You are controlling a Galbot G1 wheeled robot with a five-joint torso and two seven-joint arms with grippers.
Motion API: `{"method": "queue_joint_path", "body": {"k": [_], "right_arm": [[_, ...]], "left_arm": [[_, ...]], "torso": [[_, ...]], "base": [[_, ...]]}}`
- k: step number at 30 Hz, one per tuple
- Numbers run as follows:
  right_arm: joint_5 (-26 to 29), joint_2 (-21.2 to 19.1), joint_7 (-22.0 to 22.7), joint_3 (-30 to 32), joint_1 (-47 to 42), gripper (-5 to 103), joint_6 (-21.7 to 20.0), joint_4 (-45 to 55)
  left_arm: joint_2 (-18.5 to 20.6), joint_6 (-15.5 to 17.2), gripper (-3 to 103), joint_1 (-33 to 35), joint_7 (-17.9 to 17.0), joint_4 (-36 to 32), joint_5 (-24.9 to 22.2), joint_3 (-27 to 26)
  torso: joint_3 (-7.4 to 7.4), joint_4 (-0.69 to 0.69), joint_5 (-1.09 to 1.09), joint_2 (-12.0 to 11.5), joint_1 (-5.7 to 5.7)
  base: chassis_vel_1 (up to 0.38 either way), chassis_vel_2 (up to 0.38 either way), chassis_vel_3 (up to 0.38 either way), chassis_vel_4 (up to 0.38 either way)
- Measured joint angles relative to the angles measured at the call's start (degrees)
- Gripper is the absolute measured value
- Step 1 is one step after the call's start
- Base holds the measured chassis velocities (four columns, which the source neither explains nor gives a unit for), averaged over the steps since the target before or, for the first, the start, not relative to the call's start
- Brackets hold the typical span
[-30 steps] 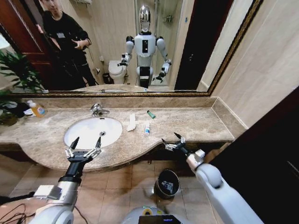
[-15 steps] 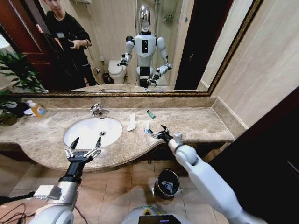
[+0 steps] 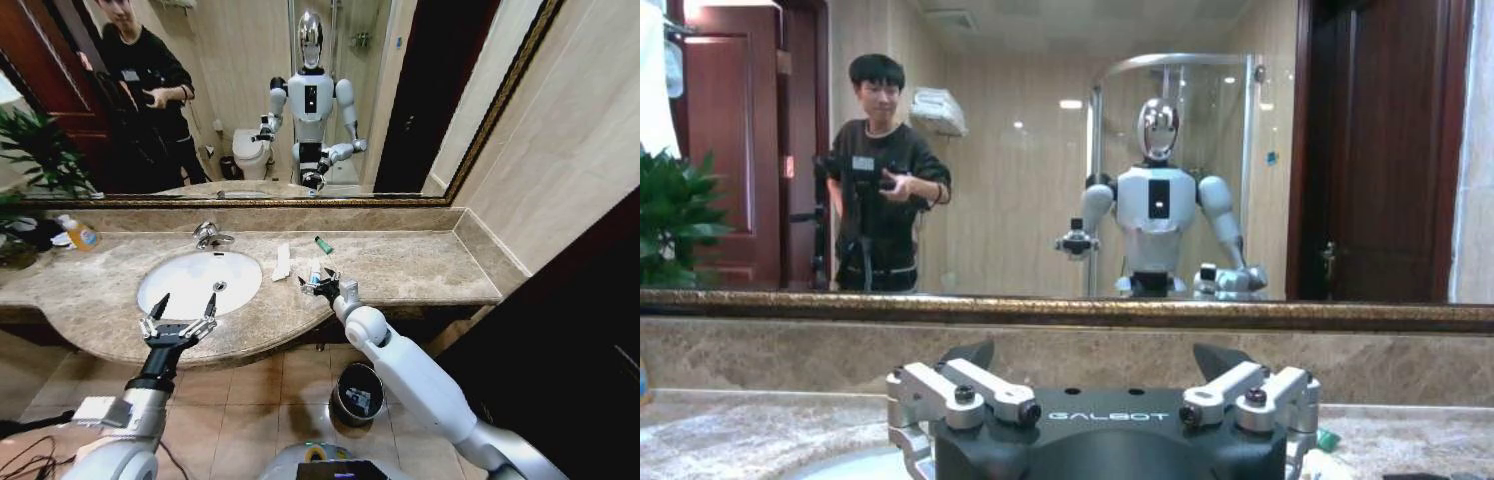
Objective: Pick up the trash from the sink and place it in the trash bin.
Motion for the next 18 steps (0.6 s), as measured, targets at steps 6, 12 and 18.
{"method": "queue_joint_path", "body": {"k": [6,12,18], "right_arm": [[-0.47,-0.22,-0.22,-0.01,-0.40,88,0.53,-1.11],[-0.69,-0.31,-0.29,-0.40,-0.88,76,0.63,-1.13],[-0.75,-0.08,-0.62,-1.24,-0.94,49,2.90,-1.82]], "left_arm": [[0.00,0.00,100,0.00,0.00,0.00,0.00,0.00],[0.00,0.00,100,0.00,0.00,0.00,0.00,0.00],[0.00,0.00,100,0.00,0.00,0.00,0.00,0.00]], "torso": [[0.00,0.00,0.00,0.00,0.00],[0.00,0.00,0.00,0.00,0.00],[0.00,0.00,0.00,0.00,0.00]], "base": [[0.000,0.000,0.000,0.000],[0.000,0.000,0.000,0.000],[0.000,0.000,0.000,0.000]]}}
